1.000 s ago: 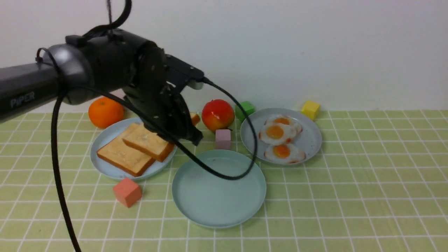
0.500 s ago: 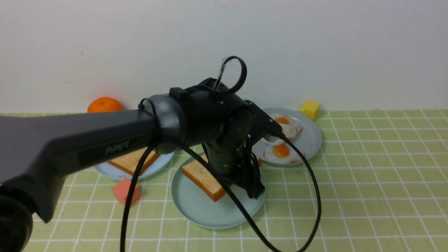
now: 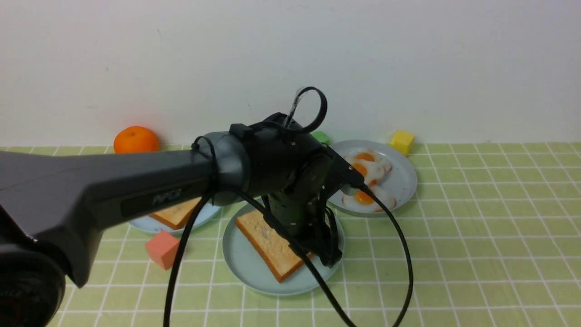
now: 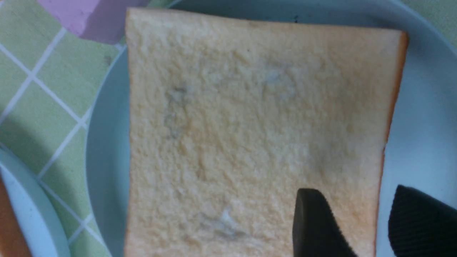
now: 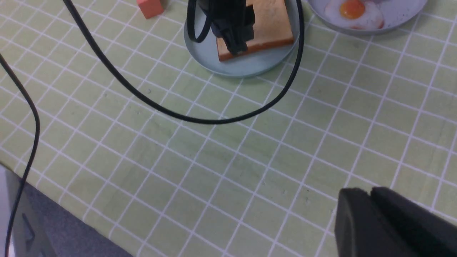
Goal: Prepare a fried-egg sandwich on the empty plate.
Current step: Use the left arm to put a slice of bread into the empty plate in the middle, then use the right arm to grab a fried egg
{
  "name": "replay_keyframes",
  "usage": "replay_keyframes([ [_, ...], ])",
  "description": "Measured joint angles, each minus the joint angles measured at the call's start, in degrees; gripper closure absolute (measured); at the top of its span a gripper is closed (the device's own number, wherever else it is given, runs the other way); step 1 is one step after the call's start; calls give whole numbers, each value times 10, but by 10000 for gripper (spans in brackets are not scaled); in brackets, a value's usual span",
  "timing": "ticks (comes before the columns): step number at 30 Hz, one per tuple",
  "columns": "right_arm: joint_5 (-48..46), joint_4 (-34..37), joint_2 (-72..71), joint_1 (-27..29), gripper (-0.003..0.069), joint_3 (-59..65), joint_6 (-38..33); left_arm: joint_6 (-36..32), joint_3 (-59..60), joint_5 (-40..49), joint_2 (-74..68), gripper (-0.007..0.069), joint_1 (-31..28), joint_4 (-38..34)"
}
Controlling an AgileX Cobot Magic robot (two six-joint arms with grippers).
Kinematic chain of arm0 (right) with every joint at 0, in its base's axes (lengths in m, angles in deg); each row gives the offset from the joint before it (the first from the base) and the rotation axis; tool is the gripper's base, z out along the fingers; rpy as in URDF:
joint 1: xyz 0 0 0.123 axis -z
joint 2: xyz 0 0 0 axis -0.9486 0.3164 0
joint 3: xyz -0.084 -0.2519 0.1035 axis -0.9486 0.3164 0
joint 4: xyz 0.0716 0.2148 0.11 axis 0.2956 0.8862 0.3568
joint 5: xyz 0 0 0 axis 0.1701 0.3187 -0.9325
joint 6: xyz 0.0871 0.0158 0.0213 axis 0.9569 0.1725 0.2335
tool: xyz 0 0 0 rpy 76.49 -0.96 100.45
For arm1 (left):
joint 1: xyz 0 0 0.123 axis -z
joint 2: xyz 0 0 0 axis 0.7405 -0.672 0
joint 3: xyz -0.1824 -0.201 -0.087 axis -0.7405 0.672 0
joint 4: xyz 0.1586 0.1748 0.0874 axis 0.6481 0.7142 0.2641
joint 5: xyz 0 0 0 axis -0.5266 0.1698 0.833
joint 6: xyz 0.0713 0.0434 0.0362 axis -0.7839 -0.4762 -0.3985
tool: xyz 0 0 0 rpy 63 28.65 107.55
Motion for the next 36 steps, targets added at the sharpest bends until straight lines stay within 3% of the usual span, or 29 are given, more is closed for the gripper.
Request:
replay_keyframes([
  [4, 35, 2, 7, 0, 576, 8, 41, 0, 0, 11, 19, 275, 0, -13],
  [8, 70, 1, 45, 0, 567, 8, 70, 5, -7, 47, 69, 298, 0, -45],
  [17, 176, -9, 301, 10, 510, -19, 93, 41, -9, 111, 295, 626, 0, -116],
  [21, 185, 5, 435, 57, 478, -86, 77, 34, 46, 100, 414, 638, 0, -127],
  [25, 183, 76, 547, 104, 455, -154, 31, 26, 145, 62, 513, 638, 0, -130],
  [31, 172, 273, 729, 145, 412, -260, -92, 13, 364, -86, 675, 638, 0, -146],
  [36, 166, 323, 830, 147, 387, -344, -105, 13, 447, -197, 745, 638, 0, -185],
])
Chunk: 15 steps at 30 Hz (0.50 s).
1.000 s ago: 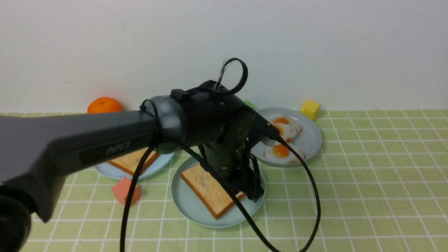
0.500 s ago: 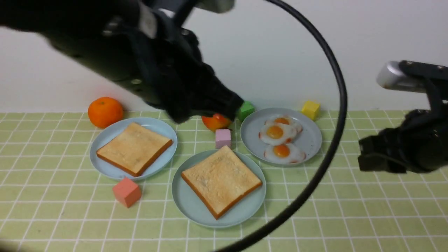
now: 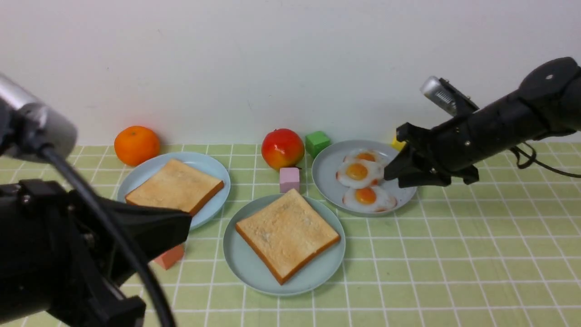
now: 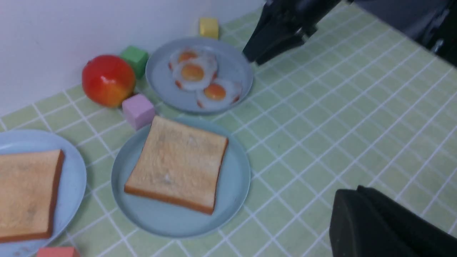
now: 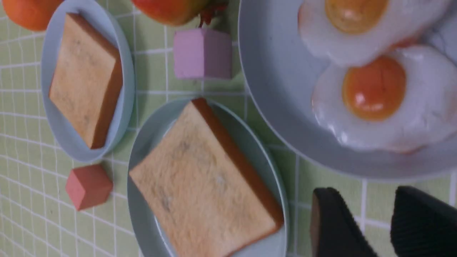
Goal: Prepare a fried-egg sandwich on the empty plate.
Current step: Use the right arm to grab a fried egg
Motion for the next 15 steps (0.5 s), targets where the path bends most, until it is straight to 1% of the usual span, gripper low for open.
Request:
replay_keyframes([
  [4, 9, -6, 40, 1, 368, -49, 22, 2, 6, -33, 10, 638, 0, -7],
  [6, 14, -25, 64, 1, 344, -83, 55, 3, 6, -42, 10, 638, 0, -15],
  [9, 16, -45, 90, 1, 312, -114, 76, 3, 8, -46, 9, 638, 0, -29],
  [15, 31, -57, 117, 1, 288, -130, 95, 3, 9, -50, 9, 638, 0, -34],
])
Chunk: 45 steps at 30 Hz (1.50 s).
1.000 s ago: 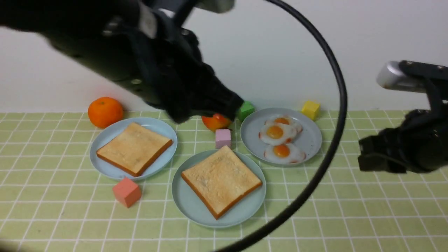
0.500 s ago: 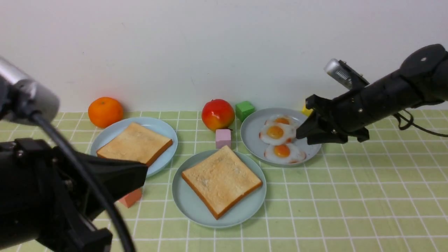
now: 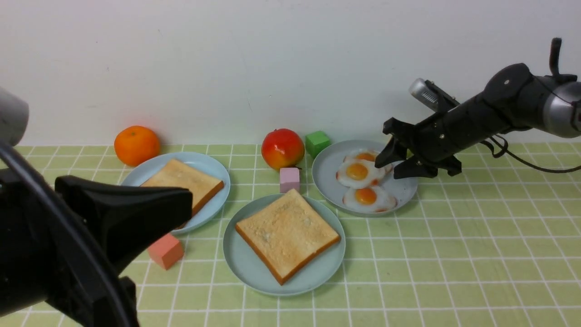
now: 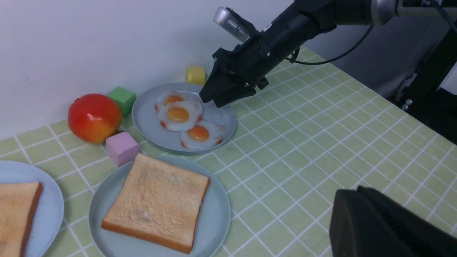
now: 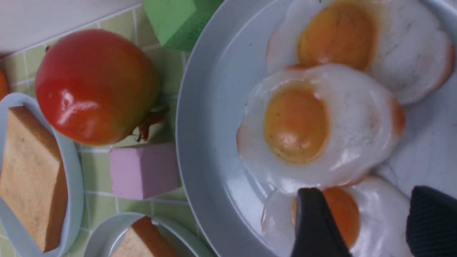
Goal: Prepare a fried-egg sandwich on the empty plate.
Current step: Use the right arm to grab a fried egg
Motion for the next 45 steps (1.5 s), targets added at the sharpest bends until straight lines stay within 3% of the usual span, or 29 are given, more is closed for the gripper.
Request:
replay_keyframes([
  [28, 58, 74, 53, 0, 301, -5, 4, 0, 0, -4, 0, 638, 0, -27],
  [34, 65, 86, 60, 0, 365, -6, 4, 0, 0, -5, 0, 638, 0, -34],
  [45, 58, 105, 57, 2, 562, -7, -15, 0, 0, -6, 0, 638, 0, -40],
])
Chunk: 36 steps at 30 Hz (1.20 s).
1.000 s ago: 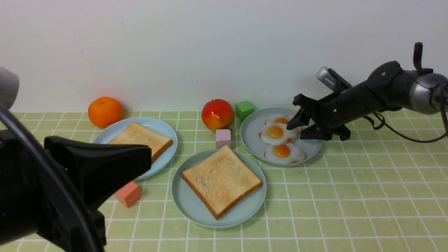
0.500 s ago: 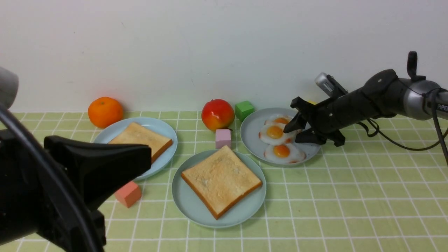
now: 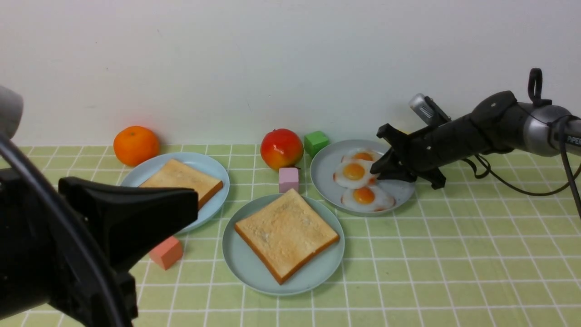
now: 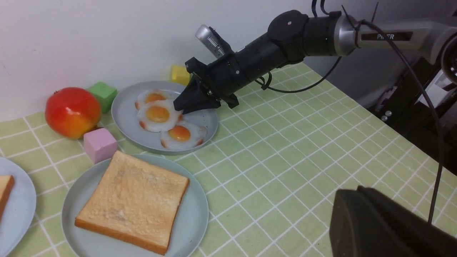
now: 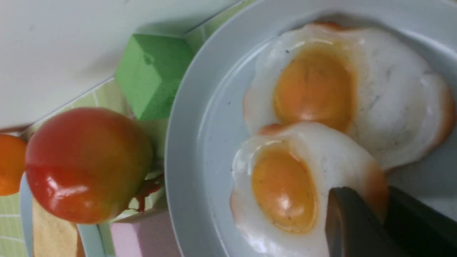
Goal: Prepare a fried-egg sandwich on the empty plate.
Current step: Use the right arm to grab a fried egg, then use the right arm to place the fried egg on the slice of bread in the middle
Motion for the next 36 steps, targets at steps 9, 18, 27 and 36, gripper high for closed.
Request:
replay_keyframes([
  [9, -51, 34, -68, 1, 568, 3, -56, 1, 0, 1, 0, 637, 0, -1],
  [18, -119, 39, -251, -66, 570, 154, -112, 1, 0, 25, 0, 633, 0, 18],
  [27, 10, 124, -235, -177, 571, 252, -174, 1, 0, 29, 0, 627, 0, 20],
  [36, 52, 162, -174, -179, 572, 254, -187, 1, 0, 39, 0, 622, 0, 20],
])
